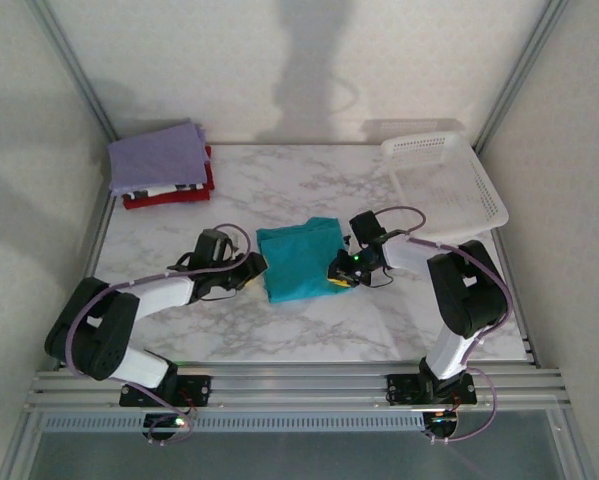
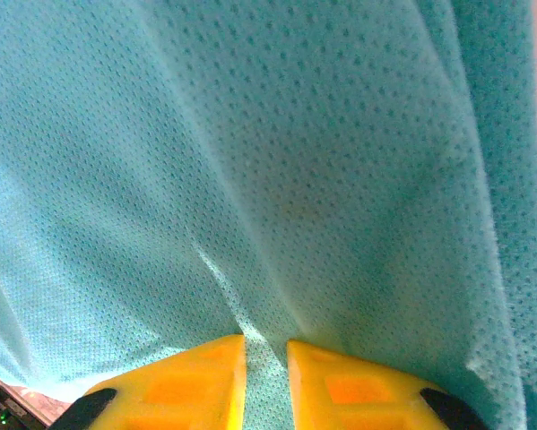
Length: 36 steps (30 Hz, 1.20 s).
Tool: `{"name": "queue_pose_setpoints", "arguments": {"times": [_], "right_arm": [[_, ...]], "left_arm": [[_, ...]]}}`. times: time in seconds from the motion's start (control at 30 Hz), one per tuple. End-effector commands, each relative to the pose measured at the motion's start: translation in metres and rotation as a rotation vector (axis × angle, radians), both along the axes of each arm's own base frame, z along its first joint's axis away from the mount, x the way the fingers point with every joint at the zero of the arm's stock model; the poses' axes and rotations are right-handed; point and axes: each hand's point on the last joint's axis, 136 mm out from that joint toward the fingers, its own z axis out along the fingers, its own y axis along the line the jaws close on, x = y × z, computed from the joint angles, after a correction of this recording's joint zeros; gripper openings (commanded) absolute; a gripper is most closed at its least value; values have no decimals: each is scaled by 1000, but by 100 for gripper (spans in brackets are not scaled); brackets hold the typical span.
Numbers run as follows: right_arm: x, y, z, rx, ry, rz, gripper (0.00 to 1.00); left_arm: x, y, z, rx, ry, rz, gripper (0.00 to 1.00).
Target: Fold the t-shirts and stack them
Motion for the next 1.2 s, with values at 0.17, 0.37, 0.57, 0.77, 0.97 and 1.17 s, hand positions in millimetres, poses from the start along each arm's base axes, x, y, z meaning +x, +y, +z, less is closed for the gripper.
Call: {"name": "queue_pose_setpoints", "arguments": {"times": [0.17,0.37,0.57,0.77,0.97,1.17], "right_arm": [[-24,-16,-25,-86,116,-12,22],[-49,-19,-24,-74,161,-26,21],[-74,-27,4,-79,130,-24,29],[-46,-46,57,-154,-21,-10,40],[18,-54,70,-181,-155,36,40],[61,-37,56,-174,-221,111,40]], "left_arm": [[-16,-38,-16,-16,67,-104,34],[-26,-23,-29,67,97,-82,0],[-49,-6,-43,117,140,-76,8],[-20,2,-2,184,53,-76,34],[44,-25,58,216,-67,-135,34],[89,-67,58,192,-106,-183,25]]}}
